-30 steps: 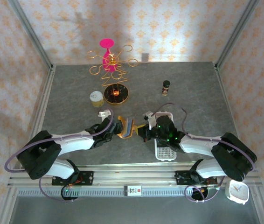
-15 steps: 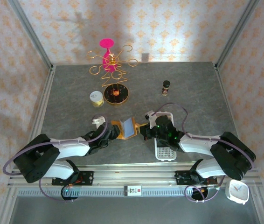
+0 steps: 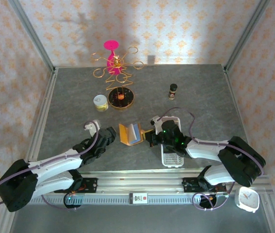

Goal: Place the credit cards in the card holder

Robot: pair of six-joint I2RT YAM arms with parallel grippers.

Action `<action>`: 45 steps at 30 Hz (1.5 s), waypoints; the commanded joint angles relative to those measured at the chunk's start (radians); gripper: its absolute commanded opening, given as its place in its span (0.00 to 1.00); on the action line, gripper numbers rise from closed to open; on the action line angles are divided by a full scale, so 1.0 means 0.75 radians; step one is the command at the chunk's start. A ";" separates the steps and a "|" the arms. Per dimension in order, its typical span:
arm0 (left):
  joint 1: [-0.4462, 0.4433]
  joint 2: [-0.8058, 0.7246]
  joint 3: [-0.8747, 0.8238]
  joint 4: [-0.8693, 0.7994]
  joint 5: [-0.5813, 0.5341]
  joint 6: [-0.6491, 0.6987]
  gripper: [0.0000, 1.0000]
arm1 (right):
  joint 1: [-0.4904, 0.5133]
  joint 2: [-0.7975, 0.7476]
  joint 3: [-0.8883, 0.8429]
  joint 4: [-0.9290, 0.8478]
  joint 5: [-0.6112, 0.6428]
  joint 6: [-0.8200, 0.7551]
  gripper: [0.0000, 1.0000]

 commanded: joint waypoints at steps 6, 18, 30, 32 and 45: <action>0.004 -0.037 0.230 0.036 0.252 0.143 0.44 | -0.001 -0.087 -0.025 0.098 -0.070 -0.015 0.00; -0.009 0.305 0.387 0.158 0.496 0.203 0.36 | -0.001 -0.081 -0.017 0.082 -0.068 -0.019 0.00; 0.005 0.603 0.393 0.214 0.480 0.222 0.30 | -0.001 -0.080 -0.011 0.052 -0.020 -0.029 0.00; 0.021 0.640 0.388 0.196 0.487 0.220 0.26 | -0.001 -0.079 -0.007 0.039 0.023 -0.032 0.00; 0.034 0.589 0.148 0.258 0.371 0.215 0.18 | -0.001 0.021 0.052 -0.044 0.247 -0.040 0.01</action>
